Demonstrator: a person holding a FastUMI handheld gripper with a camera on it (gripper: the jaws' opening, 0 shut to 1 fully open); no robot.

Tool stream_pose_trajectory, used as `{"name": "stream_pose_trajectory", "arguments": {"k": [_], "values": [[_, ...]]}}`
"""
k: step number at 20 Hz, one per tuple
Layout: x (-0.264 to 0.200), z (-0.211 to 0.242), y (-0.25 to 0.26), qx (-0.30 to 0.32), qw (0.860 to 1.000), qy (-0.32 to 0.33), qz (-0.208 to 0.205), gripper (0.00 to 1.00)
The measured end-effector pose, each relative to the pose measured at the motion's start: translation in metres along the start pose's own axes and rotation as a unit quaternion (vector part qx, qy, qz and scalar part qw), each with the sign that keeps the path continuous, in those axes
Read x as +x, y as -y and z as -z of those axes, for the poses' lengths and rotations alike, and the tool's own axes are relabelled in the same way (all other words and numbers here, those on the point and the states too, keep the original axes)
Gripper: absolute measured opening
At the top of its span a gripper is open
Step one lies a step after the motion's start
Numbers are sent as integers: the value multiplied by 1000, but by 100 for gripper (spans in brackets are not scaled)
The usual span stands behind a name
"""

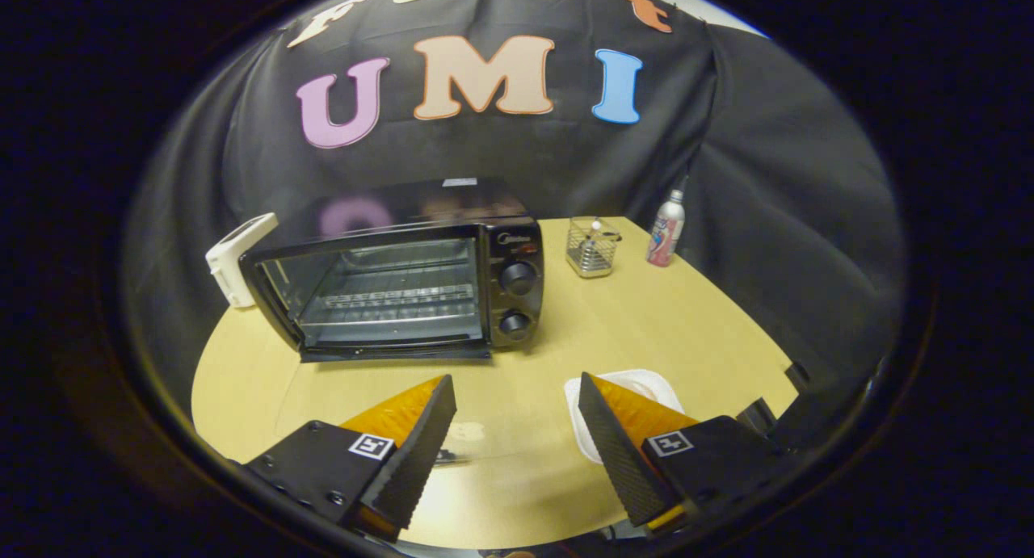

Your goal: Open the toaster oven, put the food inside, and close the toaster oven door.

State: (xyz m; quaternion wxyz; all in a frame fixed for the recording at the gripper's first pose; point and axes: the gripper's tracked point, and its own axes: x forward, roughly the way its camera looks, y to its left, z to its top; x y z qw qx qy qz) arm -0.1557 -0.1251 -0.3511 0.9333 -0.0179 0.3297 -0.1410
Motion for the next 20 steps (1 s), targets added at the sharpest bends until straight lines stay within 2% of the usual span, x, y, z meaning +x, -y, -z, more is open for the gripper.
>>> {"name": "stream_pose_trajectory", "arguments": {"k": [5, 14, 20], "values": [[18, 22, 43, -2, 999, -35, 33, 98], [63, 57, 105, -65, 991, -89, 79, 98], [88, 83, 113, -74, 987, -126, 73, 100]]}}
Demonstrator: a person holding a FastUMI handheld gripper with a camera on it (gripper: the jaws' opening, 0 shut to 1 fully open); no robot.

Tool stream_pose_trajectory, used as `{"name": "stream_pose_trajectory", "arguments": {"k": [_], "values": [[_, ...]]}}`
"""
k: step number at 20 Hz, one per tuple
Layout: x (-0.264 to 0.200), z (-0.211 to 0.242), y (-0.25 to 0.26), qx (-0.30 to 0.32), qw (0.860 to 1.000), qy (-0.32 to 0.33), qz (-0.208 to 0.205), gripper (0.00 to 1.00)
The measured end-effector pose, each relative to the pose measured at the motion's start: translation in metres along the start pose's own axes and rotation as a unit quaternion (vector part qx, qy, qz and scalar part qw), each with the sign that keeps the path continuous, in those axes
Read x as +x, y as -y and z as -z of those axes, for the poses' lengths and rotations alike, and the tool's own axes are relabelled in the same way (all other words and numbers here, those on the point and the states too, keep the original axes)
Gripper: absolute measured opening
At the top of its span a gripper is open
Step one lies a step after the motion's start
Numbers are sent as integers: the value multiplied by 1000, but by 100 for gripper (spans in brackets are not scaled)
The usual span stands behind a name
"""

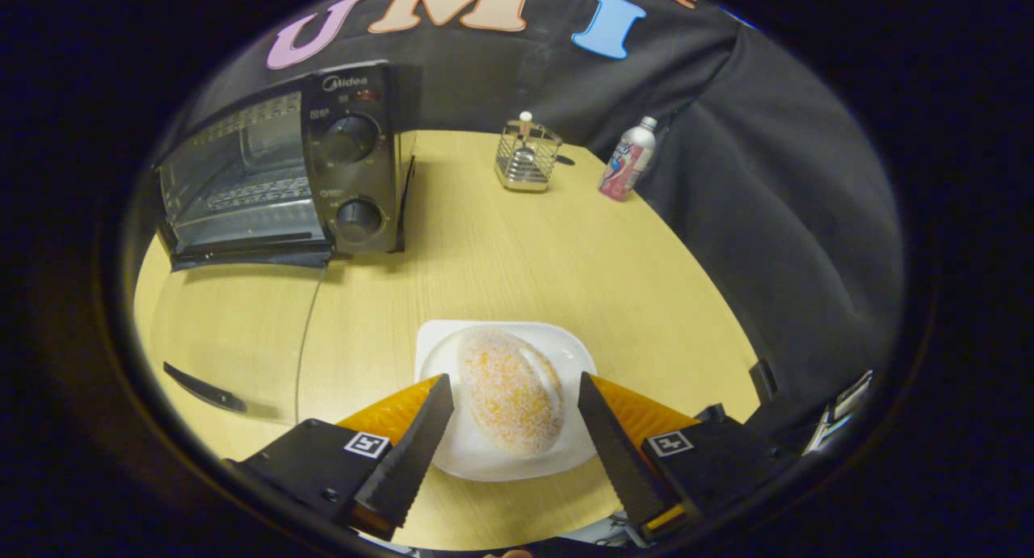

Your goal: Open the toaster oven, put the food inside, and close the toaster oven door.

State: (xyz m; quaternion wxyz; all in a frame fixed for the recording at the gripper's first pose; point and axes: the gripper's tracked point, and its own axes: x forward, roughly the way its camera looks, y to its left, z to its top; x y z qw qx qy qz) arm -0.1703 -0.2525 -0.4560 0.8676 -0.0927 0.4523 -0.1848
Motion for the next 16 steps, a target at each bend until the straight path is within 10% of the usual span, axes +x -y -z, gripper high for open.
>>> {"name": "stream_pose_trajectory", "arguments": {"k": [16], "values": [[39, 0, -7, 120, 991, -7, -55, 86]]}}
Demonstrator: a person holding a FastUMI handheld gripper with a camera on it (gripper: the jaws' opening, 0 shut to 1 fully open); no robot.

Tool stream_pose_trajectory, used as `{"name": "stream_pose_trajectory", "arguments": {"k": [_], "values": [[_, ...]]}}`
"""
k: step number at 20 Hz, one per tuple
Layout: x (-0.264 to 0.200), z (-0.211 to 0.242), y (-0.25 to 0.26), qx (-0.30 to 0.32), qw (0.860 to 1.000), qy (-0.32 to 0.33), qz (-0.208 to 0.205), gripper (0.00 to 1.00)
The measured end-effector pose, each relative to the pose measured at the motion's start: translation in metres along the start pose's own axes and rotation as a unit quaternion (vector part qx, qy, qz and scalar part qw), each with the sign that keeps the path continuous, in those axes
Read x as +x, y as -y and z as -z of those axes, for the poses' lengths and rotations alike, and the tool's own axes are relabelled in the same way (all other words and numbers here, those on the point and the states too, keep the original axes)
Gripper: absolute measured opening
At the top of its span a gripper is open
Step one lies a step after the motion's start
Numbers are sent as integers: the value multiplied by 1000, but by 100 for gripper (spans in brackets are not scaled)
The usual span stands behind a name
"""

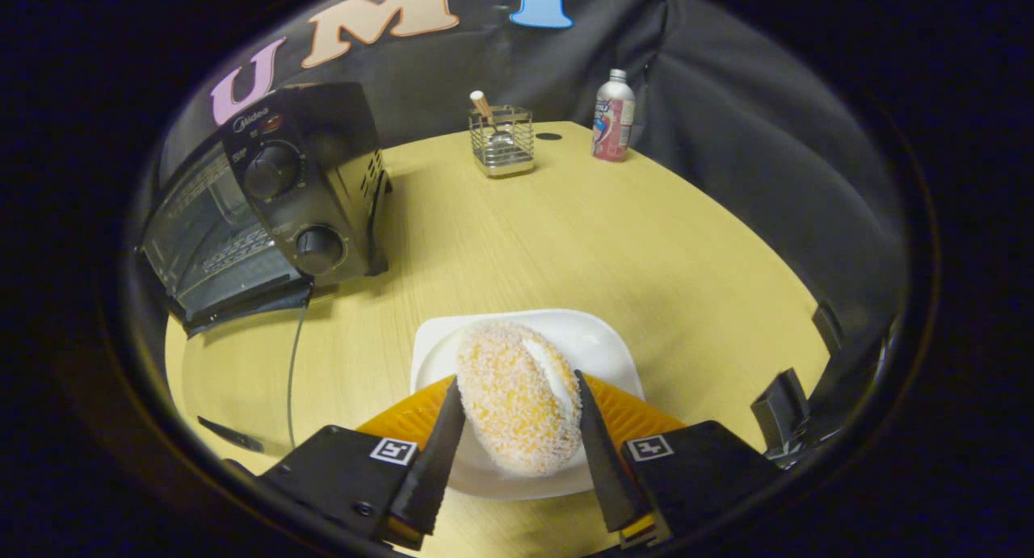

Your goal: Open the toaster oven, put the food inside, and close the toaster oven door.

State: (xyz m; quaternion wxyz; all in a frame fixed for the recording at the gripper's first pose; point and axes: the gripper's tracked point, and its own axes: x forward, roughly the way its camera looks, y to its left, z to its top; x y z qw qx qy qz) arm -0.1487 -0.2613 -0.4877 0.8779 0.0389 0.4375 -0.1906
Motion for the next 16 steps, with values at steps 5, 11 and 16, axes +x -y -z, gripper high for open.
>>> {"name": "stream_pose_trajectory", "arguments": {"k": [5, 11, 16], "values": [[-8, -14, 2, 18, 999, 19, 22, 69], [-63, -81, -4, 59, 991, 108, 47, 62], [-108, -122, -50, 72, 984, 165, 18, 63]]}}
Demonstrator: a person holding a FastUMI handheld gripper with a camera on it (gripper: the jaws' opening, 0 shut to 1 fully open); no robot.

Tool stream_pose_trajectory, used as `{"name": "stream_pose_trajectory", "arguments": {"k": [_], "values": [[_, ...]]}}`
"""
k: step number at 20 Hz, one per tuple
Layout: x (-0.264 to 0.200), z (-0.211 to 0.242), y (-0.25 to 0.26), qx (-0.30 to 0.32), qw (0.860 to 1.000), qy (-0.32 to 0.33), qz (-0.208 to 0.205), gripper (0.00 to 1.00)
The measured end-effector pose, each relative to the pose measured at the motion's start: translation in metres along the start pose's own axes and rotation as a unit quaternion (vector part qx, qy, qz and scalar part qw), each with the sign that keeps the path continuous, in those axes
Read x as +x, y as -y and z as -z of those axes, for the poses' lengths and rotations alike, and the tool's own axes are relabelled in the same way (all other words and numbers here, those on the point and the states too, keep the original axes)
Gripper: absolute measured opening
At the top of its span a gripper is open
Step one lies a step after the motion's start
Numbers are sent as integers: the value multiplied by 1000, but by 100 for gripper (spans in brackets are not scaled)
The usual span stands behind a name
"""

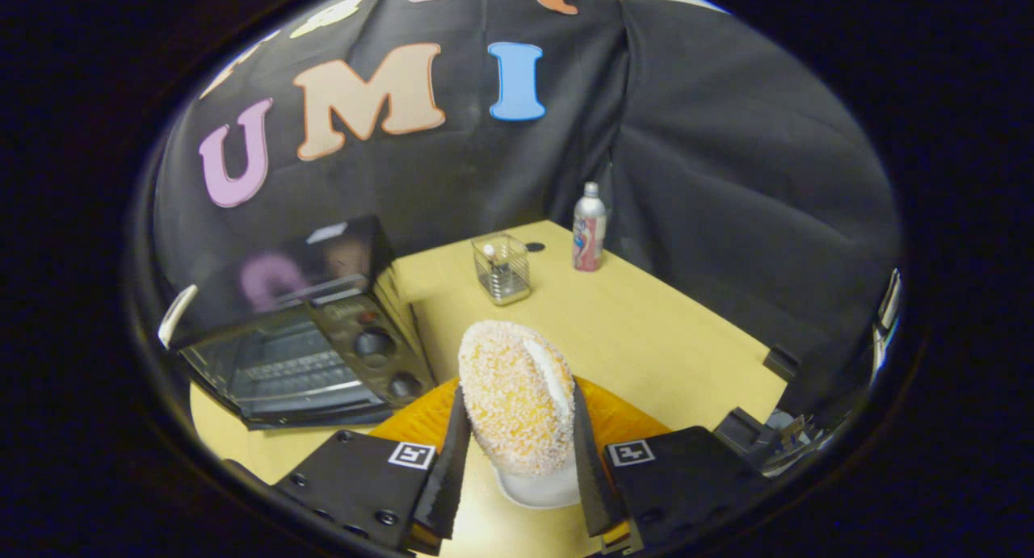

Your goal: Open the toaster oven, put the food inside, and close the toaster oven door.

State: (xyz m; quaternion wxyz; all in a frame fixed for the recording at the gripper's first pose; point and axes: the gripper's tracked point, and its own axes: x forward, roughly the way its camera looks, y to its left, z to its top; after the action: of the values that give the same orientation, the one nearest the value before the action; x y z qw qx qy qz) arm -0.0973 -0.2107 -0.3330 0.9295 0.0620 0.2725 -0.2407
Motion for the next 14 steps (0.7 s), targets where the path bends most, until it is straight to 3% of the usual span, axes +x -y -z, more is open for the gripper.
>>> {"name": "stream_pose_trajectory", "arguments": {"k": [9, 14], "values": [[-31, 12, -121, 169, 982, -5, -79, 62], [-21, 42, -156, 228, 971, -39, -68, 62]]}}
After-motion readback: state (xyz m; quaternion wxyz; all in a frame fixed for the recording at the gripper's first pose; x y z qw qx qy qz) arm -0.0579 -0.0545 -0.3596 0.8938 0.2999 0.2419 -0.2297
